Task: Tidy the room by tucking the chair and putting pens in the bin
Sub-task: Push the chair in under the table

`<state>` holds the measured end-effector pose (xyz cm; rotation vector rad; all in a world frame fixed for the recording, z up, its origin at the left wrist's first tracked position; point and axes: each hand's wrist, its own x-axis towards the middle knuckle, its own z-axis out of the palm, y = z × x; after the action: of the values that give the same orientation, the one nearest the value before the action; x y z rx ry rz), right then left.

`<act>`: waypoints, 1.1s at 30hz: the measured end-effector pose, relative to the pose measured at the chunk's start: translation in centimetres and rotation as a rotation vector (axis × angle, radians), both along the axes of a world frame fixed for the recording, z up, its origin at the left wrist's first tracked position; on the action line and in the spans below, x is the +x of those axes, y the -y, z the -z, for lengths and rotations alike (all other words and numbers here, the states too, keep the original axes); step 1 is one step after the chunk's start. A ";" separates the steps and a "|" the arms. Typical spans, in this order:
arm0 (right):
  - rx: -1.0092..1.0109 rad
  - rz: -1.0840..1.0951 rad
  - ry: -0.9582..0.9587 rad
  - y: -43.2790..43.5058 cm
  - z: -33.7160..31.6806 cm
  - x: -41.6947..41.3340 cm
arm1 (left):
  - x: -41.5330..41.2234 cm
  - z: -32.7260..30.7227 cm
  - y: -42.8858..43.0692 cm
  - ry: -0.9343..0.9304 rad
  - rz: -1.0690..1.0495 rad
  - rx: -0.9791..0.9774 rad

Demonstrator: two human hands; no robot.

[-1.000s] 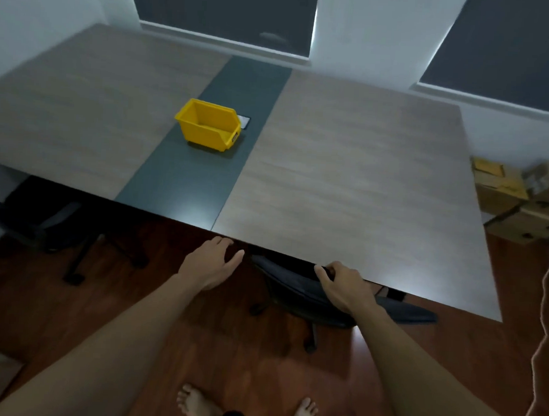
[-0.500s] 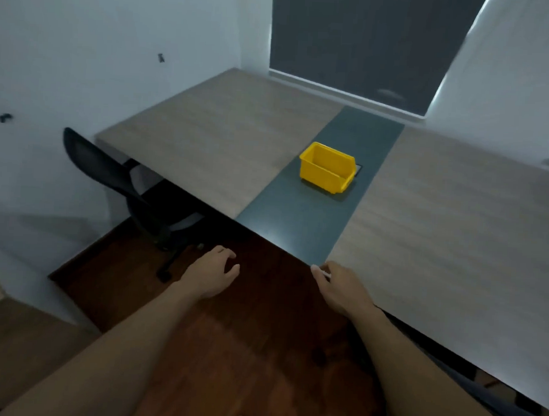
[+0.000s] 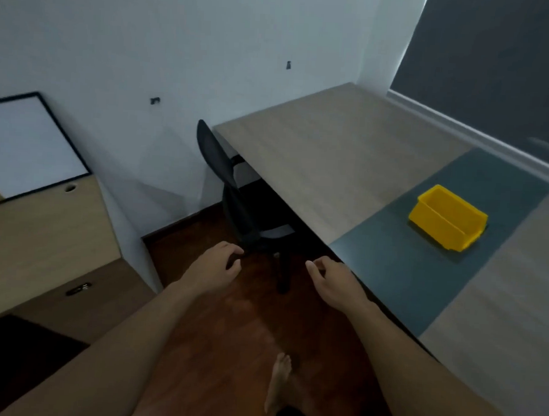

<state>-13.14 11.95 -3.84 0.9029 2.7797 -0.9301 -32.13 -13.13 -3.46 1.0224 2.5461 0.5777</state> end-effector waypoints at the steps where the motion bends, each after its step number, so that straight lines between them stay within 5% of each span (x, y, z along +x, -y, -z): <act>1: -0.004 -0.021 -0.006 0.2 0.1 -1.8 | -1.3 0.0 0.5 -0.004 -0.012 0.004; 23: -0.119 -0.083 -0.035 -0.8 0.9 -36.5 | -33.4 -0.2 -2.0 -0.049 -0.062 0.125; 33: -0.178 0.113 -0.040 3.2 3.0 -47.2 | -47.6 2.6 -7.8 -0.109 0.226 0.098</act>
<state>-60.37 8.76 -6.84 1.0313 2.6478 -1.2031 -79.69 -5.31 -6.11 1.3895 2.4661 0.6031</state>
